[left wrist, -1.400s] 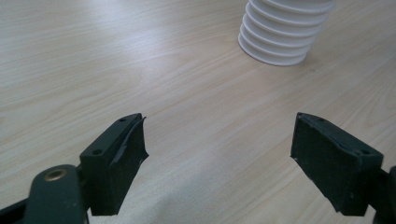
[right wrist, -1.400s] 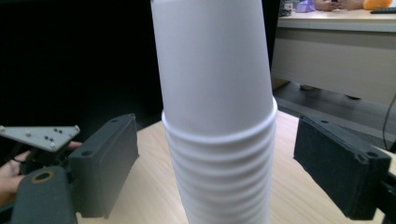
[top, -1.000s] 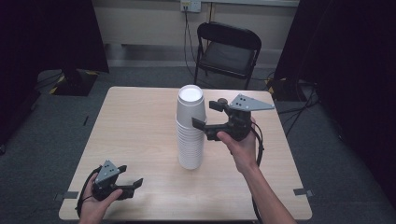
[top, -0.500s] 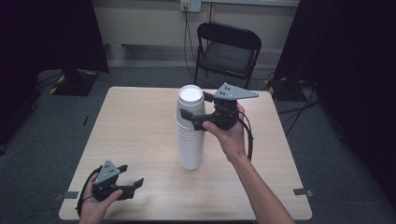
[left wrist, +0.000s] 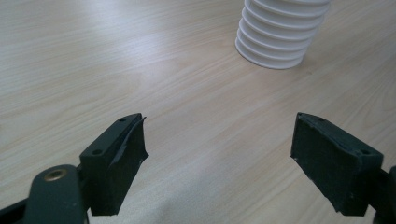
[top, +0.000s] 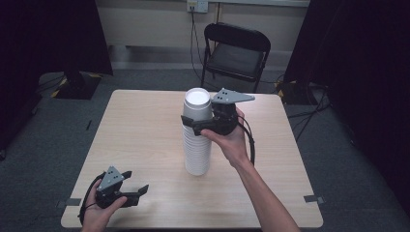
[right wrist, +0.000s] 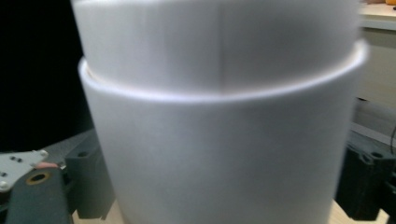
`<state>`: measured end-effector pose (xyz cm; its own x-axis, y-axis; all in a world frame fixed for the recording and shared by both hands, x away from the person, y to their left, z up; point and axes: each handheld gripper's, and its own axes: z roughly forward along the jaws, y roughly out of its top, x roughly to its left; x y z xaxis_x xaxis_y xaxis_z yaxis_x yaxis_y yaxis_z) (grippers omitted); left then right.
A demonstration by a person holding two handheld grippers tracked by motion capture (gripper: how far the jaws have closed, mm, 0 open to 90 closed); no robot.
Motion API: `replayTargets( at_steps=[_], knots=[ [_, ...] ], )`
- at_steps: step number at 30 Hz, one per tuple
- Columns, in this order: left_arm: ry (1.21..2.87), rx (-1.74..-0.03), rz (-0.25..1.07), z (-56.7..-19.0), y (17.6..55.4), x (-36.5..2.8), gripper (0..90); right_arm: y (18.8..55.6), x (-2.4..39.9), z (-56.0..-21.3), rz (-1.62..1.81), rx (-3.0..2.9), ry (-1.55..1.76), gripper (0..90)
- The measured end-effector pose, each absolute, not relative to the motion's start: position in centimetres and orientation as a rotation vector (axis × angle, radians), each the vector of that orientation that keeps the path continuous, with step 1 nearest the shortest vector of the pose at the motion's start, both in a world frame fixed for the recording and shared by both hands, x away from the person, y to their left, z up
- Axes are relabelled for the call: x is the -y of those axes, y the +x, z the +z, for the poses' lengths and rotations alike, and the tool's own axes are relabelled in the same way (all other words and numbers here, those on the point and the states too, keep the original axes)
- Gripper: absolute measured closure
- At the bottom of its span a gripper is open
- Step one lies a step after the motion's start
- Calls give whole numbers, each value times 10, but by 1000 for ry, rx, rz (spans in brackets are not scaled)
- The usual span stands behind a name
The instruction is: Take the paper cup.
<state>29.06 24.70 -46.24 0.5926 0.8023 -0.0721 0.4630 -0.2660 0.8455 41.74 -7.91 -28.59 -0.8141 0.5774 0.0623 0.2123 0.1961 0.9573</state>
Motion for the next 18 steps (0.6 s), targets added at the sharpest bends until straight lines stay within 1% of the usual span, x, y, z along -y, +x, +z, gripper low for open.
replayTargets(
  at_steps=[18],
  knots=[
    [1915, -1021, 470, -463, 291, -248, 176, 417, 77, -285, 1646, -2135, 746, 138]
  ],
)
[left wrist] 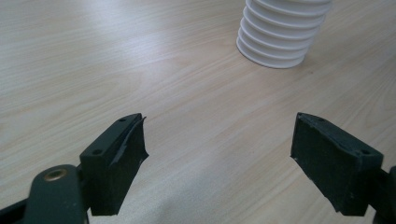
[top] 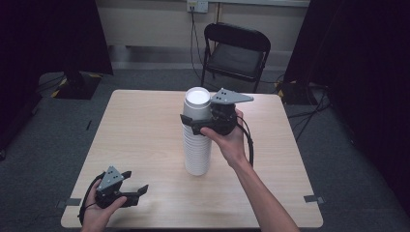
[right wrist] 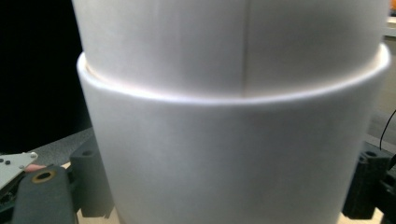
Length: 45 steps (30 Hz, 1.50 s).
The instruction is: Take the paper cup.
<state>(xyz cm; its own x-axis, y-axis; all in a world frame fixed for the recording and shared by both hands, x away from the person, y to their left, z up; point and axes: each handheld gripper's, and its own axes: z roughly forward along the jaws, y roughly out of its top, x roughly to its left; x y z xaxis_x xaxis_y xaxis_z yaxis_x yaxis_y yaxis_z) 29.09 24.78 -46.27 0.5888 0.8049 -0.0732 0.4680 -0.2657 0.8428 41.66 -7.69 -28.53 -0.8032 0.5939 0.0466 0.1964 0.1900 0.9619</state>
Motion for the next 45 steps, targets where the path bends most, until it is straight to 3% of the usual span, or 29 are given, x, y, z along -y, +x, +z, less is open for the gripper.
replayTargets(
  at_steps=[45],
  knots=[
    [1933, -1009, 467, -464, 292, -243, 190, 405, 85, -235, 1782, -1995, 713, 148]
  ],
)
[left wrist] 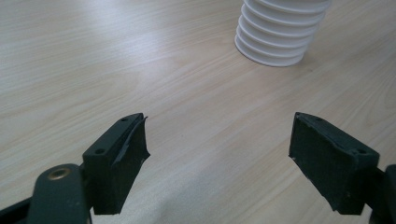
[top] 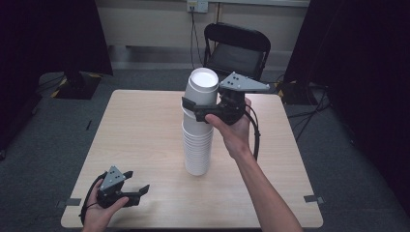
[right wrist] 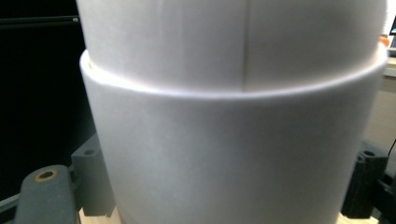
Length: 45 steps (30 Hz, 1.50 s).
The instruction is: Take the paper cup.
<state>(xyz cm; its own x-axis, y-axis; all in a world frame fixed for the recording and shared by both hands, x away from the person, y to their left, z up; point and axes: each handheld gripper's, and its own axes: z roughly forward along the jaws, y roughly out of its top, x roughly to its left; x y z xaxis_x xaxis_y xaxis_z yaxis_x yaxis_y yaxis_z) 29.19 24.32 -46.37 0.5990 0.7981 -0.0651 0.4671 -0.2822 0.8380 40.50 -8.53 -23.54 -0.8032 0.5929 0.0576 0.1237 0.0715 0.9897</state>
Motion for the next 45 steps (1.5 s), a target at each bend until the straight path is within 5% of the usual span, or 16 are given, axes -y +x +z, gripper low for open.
replayTargets(
  at_steps=[29, 45],
  knots=[
    [1935, -1015, 495, -464, 293, -242, 161, 392, 138, -211, 1737, -1891, 774, 159],
    [1886, -962, 454, -463, 289, -236, 187, 390, 174, -231, 1625, -1885, 886, 161]
  ],
)
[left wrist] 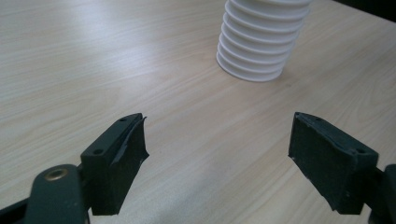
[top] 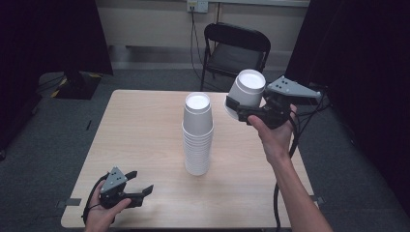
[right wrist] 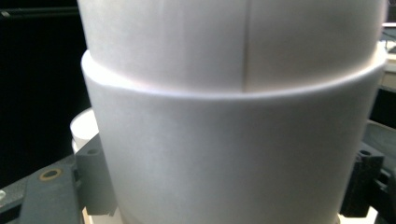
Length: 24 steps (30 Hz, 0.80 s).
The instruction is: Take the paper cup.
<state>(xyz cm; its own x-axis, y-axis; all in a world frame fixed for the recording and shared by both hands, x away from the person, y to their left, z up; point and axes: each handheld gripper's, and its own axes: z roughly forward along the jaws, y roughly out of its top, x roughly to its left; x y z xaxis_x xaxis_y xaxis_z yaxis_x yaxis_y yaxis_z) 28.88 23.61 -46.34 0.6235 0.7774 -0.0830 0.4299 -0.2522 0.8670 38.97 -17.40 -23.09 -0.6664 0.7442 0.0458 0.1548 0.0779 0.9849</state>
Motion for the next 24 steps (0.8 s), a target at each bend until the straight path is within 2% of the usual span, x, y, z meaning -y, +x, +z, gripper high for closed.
replayTargets(
  at_steps=[6, 14, 24],
  knots=[
    [1906, -956, 501, -463, 289, -233, 192, 391, 186, -251, 1587, -1916, 946, 162],
    [1913, -922, 484, -463, 290, -226, 188, 386, 192, -278, 1563, -1951, 1025, 162],
    [1879, -966, 476, -459, 290, -222, 185, 376, 191, -311, 1560, -2019, 1099, 166]
  ],
)
